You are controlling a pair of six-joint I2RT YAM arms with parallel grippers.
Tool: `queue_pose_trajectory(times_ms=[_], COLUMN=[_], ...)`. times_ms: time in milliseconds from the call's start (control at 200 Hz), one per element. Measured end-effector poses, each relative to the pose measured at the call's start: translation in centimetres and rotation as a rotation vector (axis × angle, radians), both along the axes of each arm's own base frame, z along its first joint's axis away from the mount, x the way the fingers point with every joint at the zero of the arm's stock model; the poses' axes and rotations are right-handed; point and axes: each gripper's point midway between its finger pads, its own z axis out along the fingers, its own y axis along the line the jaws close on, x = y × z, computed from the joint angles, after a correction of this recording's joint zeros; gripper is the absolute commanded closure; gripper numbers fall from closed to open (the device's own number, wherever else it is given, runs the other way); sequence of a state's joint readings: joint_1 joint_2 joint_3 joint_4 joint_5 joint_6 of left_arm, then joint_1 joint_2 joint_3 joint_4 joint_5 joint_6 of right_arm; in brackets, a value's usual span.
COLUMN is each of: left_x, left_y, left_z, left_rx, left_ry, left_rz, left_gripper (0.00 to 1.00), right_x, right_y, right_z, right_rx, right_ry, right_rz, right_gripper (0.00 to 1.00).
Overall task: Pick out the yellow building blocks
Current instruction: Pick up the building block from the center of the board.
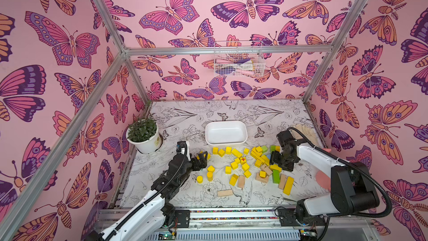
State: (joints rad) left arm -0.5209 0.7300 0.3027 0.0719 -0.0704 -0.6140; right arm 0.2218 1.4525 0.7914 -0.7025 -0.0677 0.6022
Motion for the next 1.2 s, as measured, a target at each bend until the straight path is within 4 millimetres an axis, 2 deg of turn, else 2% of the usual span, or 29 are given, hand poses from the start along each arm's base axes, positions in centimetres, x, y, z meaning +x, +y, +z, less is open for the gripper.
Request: queue_pose_trajectory(times_ms=[175, 305, 401, 426, 521, 536, 591, 666, 696, 806, 926, 1197], left_x=[0.0, 0.0, 0.0, 0.1, 0.0, 0.0, 0.0, 0.0, 0.0, 0.0, 0.1, 0.1], left_y=[0.1, 0.1, 0.1, 0.1, 0.1, 0.1, 0.1, 0.2, 0.3, 0.4, 0.5, 0.6], left_z=[0.0, -0.1, -0.1, -0.2, -0.3, -0.3, -0.3, -0.5, -0.5, -0.6, -0.6, -0.6], left_rx=[0.0, 0.0, 0.001, 0.002, 0.002, 0.003, 0.003, 0.004, 0.004, 0.001, -0.003, -0.007], left_ry=[0.002, 0.002, 0.006, 0.007, 0.012, 0.013, 0.015, 0.02, 0.022, 0.028, 0.031, 0.032], left_rz=[0.005, 0.005, 0.005, 0.005, 0.006, 0.006, 0.007, 0.01, 0.012, 0.019, 0.025, 0.028], left_gripper=[0.0, 0.0, 0.0, 0.0, 0.0, 0.0, 0.0, 0.0, 0.0, 0.0, 0.0, 0.0], right_x=[-0.1, -0.1, -0.1, -0.1, 0.0, -0.1, -0.1, -0.1, 0.0, -0.1, -0.1, -0.1], right_y=[-0.1, -0.3, -0.3, -0.3, -0.3, -0.4, -0.4, -0.4, -0.4, -0.4, -0.5, -1.4], right_z=[-0.2, -0.2, -0.2, -0.2, -0.2, -0.3, -0.3, -0.3, -0.2, -0.2, -0.2, 1.1], right_rx=[-0.02, -0.032, -0.038, -0.039, -0.04, -0.04, -0.041, -0.041, -0.04, -0.041, -0.046, -0.091], right_ry=[0.006, 0.004, 0.003, 0.003, 0.002, 0.003, 0.003, 0.003, 0.003, 0.003, 0.003, -0.027], right_rz=[0.005, 0.002, -0.001, -0.001, -0.008, -0.008, -0.009, -0.011, -0.011, -0.012, -0.013, -0.015], right_gripper=[0.27, 0.35, 0.36, 0.4, 0.42, 0.46, 0.52, 0.54, 0.58, 0.59, 0.68, 0.7])
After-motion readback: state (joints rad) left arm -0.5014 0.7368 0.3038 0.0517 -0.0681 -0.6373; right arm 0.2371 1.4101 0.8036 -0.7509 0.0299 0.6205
